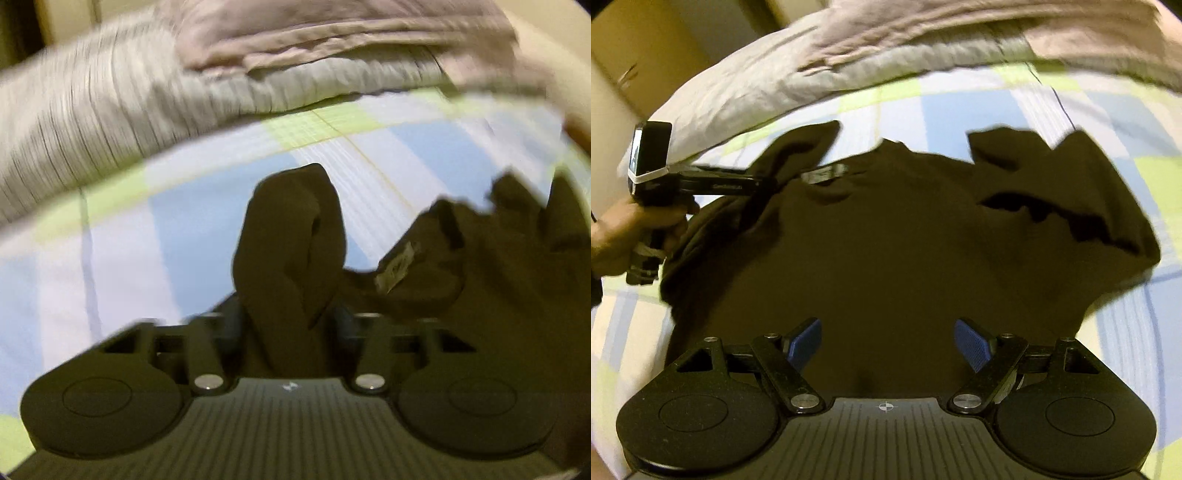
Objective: Fold clothes
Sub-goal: 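Lay the sweater flat on the bed and open both grippers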
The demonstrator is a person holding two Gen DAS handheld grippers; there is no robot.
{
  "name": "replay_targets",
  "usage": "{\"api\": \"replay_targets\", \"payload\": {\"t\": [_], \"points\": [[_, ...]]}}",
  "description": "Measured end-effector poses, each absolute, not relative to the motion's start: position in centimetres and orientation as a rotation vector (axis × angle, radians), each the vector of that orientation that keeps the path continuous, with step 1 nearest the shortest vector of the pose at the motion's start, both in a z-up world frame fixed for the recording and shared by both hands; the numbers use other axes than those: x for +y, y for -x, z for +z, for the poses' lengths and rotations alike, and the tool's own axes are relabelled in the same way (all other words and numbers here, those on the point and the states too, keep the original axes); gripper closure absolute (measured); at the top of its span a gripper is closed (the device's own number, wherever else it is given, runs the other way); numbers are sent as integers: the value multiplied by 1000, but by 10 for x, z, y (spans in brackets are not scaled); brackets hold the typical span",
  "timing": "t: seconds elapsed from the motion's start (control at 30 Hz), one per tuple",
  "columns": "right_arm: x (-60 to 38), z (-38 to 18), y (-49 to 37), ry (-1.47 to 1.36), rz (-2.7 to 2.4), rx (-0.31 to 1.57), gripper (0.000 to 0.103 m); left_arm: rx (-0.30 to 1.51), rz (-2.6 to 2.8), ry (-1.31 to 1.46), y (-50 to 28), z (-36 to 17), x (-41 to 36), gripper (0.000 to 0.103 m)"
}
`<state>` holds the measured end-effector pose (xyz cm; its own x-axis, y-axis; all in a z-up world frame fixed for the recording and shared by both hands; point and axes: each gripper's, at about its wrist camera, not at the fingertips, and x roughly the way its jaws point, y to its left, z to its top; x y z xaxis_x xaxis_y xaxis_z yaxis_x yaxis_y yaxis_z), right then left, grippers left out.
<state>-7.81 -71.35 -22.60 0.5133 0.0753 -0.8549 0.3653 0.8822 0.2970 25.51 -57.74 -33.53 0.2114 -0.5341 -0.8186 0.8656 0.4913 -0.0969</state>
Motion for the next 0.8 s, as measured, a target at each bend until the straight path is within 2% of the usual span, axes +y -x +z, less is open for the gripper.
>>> {"api": "replay_targets", "payload": {"t": [0.03, 0.13, 0.23, 0.33, 0.4, 0.47, 0.53, 0.6, 0.8], "points": [[-715, -232, 74, -499, -193, 1029, 21, 952, -1018, -371, -263, -336, -574, 96], [-717, -248, 59, -534, -210, 1035, 21, 871, -983, -253, -281, -309, -540, 97], [-712, -255, 40, -531, -185, 1057, 21, 764, -883, -190, -305, -262, -482, 97], [-702, -253, 22, -497, -142, 1063, 21, 649, -707, -168, -327, -209, -387, 97], [-693, -249, 14, -486, -113, 1067, 21, 594, -574, -146, -340, -180, -324, 95], [-683, -249, 7, -479, -85, 1079, 21, 598, -390, -126, -352, -167, -257, 88], [-671, -250, 1, -464, -62, 1093, 21, 676, -219, -124, -354, -174, -205, 83], [-661, -253, -5, -447, -50, 1107, 21, 754, -119, -132, -346, -189, -173, 82], [-649, -252, -6, -412, -63, 1118, 21, 916, -109, -154, -298, -240, -169, 81]]}}
